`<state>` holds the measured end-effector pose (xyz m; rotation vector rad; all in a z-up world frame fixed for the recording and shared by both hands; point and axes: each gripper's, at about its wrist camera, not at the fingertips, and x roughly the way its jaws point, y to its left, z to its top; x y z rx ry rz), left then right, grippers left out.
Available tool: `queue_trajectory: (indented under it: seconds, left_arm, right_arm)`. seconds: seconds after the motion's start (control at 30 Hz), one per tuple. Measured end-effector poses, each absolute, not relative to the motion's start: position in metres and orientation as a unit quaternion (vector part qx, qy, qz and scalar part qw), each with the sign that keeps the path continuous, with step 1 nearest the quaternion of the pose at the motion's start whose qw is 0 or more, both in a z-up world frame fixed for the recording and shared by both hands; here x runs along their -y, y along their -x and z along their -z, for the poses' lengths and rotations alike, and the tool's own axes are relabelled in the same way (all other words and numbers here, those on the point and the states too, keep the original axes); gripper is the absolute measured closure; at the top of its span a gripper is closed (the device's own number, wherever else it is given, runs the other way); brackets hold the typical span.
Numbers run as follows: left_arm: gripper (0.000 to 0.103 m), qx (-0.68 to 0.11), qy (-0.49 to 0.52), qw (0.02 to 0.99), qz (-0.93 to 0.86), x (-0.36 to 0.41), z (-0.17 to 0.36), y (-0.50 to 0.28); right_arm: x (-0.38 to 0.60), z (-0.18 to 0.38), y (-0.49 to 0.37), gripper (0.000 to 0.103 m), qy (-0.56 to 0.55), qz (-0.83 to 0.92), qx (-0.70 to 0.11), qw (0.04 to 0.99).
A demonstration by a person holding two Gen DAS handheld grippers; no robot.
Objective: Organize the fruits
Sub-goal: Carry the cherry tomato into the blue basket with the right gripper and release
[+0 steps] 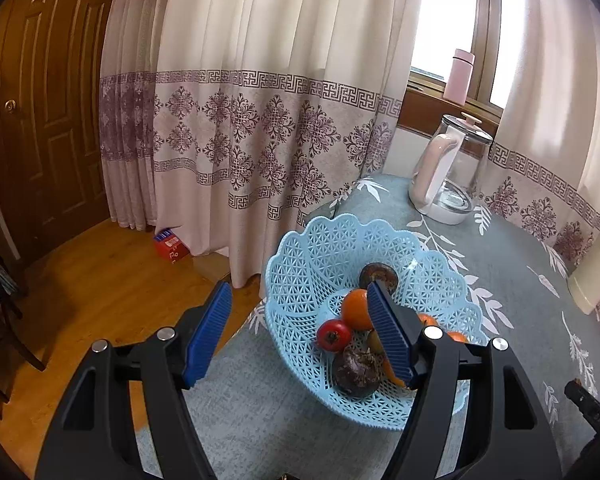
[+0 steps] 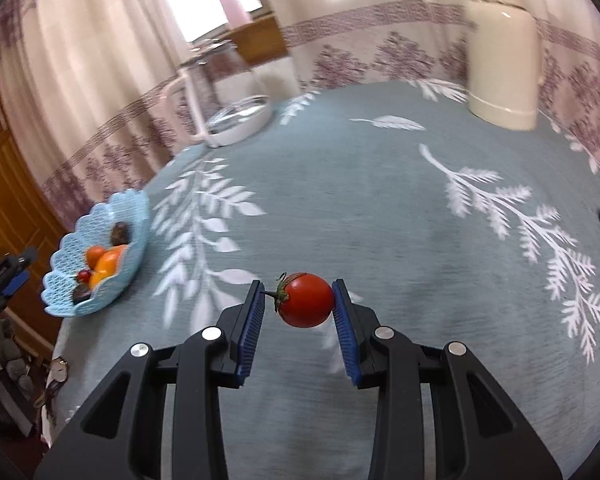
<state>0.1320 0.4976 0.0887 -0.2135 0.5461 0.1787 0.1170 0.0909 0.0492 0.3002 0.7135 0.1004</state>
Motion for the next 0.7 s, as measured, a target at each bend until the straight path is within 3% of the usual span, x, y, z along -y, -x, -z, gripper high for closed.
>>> queue_trajectory:
  seconds: [0.7]
  left_arm:
    - [0.026,-0.235,0.139,0.959,-0.080,-0.520,-0.111,-0.113]
  right_arm:
    - [-0.251,-0.095,-0.142,0.068,-0.077,-0.205,-0.335,0.916]
